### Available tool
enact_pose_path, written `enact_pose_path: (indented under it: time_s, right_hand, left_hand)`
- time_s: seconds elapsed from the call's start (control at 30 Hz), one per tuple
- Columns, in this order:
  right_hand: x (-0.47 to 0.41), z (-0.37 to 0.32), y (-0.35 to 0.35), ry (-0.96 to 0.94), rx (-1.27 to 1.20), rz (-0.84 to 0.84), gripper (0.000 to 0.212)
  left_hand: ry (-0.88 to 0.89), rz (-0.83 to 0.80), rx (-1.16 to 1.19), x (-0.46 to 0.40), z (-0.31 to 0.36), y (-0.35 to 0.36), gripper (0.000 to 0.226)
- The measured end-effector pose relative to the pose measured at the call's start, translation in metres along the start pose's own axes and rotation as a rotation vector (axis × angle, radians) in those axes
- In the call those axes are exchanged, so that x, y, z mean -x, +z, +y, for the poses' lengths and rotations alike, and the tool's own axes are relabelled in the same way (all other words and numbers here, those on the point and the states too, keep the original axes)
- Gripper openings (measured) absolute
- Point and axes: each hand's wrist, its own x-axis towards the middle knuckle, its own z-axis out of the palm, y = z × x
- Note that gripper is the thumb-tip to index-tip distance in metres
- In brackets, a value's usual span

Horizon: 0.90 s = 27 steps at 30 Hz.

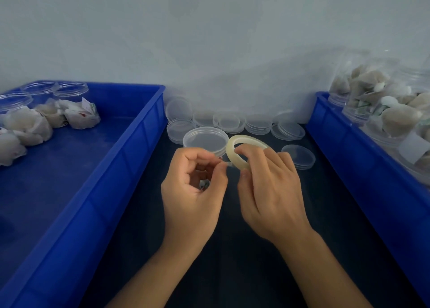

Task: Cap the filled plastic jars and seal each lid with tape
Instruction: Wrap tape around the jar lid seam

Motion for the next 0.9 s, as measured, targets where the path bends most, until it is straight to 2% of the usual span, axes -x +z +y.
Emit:
enact_pose_path:
  time_s: [0.1, 0.23, 0.6, 0.73, 0.9]
  right_hand:
    - [-0.002, 0.0, -0.002, 0.003, 0.056, -0.014, 0.031]
    - [-0.003, 0.0, -0.003, 0.053, 0.098, -0.04, 0.035]
    - [-0.003, 0.006, -0.002, 0.084, 0.04, -0.066, 0.021]
    - [-0.003, 0.01, -0.003, 0.073, -0.008, -0.043, 0.017]
    - [-0.003, 0.013, -0.002, 0.065, 0.052, -0.042, 0.018]
  left_hand:
    - [0.055, 0.02, 0.005, 0.0, 0.001, 0.0, 0.034]
    - [0.084, 0.008, 0.015, 0.002, -0.001, 0.0, 0.03]
    - [0.089, 0.023, 0.017, -0.003, -0.002, -0.005, 0.025]
    - [0.118, 0.003, -0.049, -0.004, -0.003, -0.007, 0.022]
    - [0.19, -0.023, -0.152, 0.0, -0.002, -0.009, 0.022]
